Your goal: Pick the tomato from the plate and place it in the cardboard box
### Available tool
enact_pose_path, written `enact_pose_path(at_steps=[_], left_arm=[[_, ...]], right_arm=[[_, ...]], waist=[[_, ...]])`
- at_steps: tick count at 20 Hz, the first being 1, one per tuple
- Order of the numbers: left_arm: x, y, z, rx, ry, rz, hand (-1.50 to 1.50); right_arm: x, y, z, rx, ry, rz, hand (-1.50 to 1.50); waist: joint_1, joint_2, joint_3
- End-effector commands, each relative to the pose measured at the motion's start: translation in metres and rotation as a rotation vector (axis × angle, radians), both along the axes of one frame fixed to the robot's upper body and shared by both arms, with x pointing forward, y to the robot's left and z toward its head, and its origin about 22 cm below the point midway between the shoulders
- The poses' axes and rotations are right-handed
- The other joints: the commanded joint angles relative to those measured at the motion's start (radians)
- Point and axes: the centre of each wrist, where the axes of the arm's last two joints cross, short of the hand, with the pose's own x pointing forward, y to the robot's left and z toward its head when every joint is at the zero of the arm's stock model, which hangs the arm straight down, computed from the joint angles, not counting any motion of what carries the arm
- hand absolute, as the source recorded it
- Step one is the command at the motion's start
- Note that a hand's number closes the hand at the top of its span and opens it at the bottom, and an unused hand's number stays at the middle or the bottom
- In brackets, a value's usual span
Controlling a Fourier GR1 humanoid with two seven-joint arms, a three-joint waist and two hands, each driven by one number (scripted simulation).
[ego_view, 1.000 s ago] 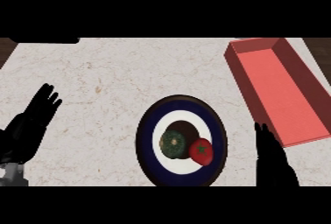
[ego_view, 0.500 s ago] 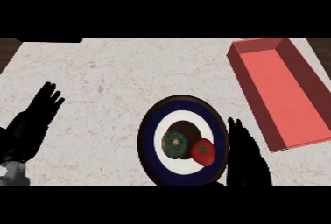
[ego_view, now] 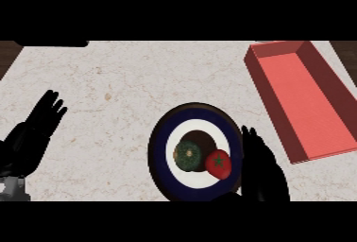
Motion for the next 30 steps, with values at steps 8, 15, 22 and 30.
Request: enact_pose_path(at_steps=[8, 15, 22, 30], left_arm=[[0.000, 0.006, 0.006, -0.002, 0.009, -0.012, 0.00], [-0.001, -0.002, -0.007, -0.001, -0.006, 0.009, 0.00], [0.002, -0.010, -0.010, -0.009, 0.012, 0.023, 0.00], [0.005, 0.002, 0.003, -0.001, 0.004, -0.001, 0.00]], right_arm=[[0.014, 0.023, 0.007, -0.097, 0.106, -0.104, -1.50], [0.024, 0.025, 0.002, -0.137, 0.141, -0.093, -1.50], [0.032, 0.024, -0.009, -0.151, 0.188, -0.112, -1.50], [0.044, 0.023, -0.024, -0.173, 0.246, -0.137, -1.50]], waist=[[-0.001, -0.001, 0.001], [-0.004, -0.001, 0.001], [-0.014, -0.001, 0.001], [-0.008, -0.001, 0.002]])
